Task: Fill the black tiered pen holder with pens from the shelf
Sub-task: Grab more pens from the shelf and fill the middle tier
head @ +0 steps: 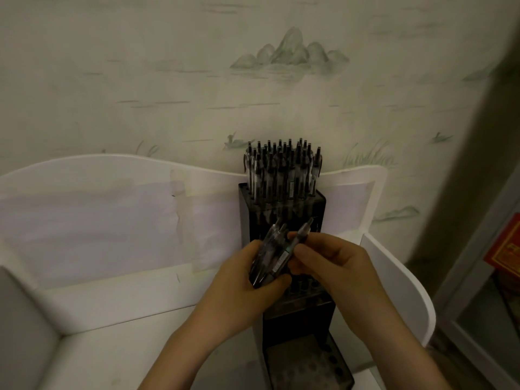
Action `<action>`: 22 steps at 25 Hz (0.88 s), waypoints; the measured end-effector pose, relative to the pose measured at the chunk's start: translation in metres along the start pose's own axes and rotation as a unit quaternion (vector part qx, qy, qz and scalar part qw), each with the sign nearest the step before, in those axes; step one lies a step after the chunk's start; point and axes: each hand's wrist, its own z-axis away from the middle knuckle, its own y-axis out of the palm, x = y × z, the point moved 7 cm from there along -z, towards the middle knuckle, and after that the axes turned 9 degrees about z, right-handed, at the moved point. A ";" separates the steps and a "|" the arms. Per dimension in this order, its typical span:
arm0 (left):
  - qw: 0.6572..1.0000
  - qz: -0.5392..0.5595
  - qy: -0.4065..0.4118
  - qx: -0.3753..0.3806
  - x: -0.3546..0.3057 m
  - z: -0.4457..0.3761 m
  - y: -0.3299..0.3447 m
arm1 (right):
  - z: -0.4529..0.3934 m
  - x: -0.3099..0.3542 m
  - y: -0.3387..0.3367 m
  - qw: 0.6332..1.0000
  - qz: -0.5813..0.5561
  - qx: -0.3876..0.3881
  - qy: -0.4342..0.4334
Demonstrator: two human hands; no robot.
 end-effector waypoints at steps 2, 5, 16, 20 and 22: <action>1.000 -0.005 -0.001 0.000 0.003 0.004 -0.004 | 0.003 -0.003 0.003 1.000 -0.019 -0.015 0.007; 1.000 -0.008 -0.005 -0.003 0.008 0.009 -0.011 | 0.006 -0.008 0.006 0.997 -0.060 -0.043 0.014; 0.996 -0.083 -0.025 -0.033 0.037 0.023 -0.043 | 0.016 0.024 -0.008 0.976 -0.014 -0.200 -0.080; 0.992 -0.109 -0.015 -0.059 0.038 0.024 -0.054 | 0.028 0.027 -0.010 0.962 0.073 -0.239 -0.109; 0.992 -0.106 -0.012 -0.063 0.037 0.025 -0.058 | 0.029 0.024 -0.006 0.958 0.143 -0.222 -0.112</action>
